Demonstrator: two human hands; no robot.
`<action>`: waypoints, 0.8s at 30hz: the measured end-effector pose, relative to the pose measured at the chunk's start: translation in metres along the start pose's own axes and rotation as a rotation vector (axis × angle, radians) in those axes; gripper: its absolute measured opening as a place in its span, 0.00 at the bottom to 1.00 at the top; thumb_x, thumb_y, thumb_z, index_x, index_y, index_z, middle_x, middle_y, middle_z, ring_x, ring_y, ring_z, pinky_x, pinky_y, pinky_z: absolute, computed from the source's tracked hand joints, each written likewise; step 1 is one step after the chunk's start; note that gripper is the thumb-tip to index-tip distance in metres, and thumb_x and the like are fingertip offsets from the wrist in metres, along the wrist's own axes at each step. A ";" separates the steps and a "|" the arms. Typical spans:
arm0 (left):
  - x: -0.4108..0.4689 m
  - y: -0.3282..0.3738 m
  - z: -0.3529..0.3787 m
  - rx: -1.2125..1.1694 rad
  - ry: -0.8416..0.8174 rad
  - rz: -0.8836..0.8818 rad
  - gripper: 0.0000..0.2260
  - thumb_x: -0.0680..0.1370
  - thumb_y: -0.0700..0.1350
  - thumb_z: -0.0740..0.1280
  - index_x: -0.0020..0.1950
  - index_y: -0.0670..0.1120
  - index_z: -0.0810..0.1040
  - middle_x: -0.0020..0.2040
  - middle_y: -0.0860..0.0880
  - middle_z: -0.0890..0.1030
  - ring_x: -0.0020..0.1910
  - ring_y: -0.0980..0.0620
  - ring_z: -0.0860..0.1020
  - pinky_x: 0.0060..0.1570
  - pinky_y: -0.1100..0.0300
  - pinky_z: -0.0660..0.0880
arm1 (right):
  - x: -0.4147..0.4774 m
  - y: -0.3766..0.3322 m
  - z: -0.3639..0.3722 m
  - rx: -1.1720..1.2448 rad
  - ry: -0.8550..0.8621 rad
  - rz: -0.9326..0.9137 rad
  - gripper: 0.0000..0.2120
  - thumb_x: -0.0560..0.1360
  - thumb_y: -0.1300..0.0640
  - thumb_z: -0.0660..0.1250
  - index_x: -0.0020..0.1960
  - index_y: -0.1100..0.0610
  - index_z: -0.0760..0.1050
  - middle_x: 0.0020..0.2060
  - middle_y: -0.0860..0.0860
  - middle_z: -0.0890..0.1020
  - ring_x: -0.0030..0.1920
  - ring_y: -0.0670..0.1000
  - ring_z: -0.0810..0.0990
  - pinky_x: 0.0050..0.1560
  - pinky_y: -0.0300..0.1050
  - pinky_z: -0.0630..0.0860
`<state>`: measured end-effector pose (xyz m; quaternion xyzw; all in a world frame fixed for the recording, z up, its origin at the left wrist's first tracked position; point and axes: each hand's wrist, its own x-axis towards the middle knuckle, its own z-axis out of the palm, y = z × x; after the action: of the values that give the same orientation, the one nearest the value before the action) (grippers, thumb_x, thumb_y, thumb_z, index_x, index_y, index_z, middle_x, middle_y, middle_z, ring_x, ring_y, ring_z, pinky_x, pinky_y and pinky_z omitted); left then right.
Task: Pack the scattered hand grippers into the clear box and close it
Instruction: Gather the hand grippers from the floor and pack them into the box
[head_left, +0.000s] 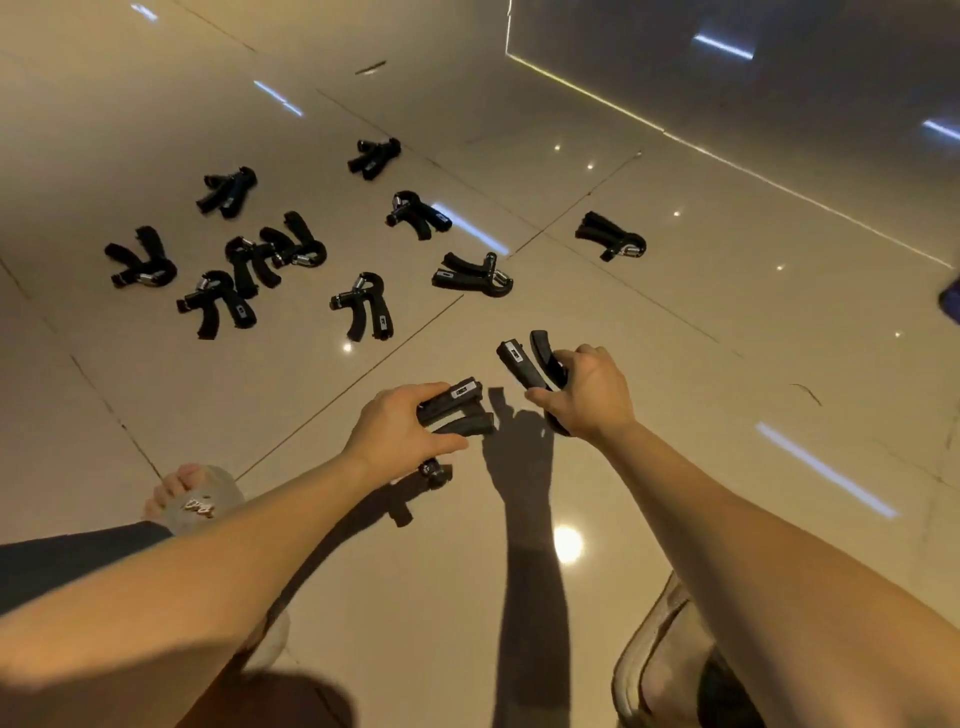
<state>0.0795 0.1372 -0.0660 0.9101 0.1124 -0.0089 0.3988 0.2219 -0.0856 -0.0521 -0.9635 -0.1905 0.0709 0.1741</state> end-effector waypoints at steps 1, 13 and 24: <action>0.001 0.016 -0.002 -0.006 -0.003 0.022 0.31 0.66 0.59 0.79 0.68 0.59 0.76 0.50 0.66 0.78 0.49 0.62 0.78 0.47 0.66 0.73 | -0.010 0.004 -0.016 0.016 0.025 0.015 0.22 0.69 0.39 0.74 0.54 0.54 0.79 0.43 0.50 0.74 0.47 0.52 0.72 0.40 0.47 0.67; -0.037 0.241 -0.019 0.042 -0.053 0.356 0.35 0.66 0.61 0.79 0.71 0.55 0.75 0.54 0.56 0.79 0.55 0.52 0.78 0.53 0.53 0.78 | -0.182 0.051 -0.220 0.133 0.326 0.205 0.23 0.70 0.42 0.76 0.58 0.55 0.80 0.41 0.50 0.80 0.41 0.50 0.80 0.44 0.53 0.83; -0.128 0.392 0.044 -0.097 -0.190 0.561 0.36 0.65 0.57 0.81 0.71 0.52 0.75 0.58 0.49 0.80 0.50 0.50 0.80 0.40 0.55 0.82 | -0.389 0.099 -0.336 0.067 0.502 0.453 0.22 0.70 0.43 0.77 0.57 0.55 0.81 0.41 0.50 0.82 0.41 0.48 0.81 0.39 0.44 0.79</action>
<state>0.0408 -0.1774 0.2015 0.8807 -0.1809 0.0218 0.4373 -0.0324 -0.4273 0.2513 -0.9624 0.0797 -0.1255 0.2272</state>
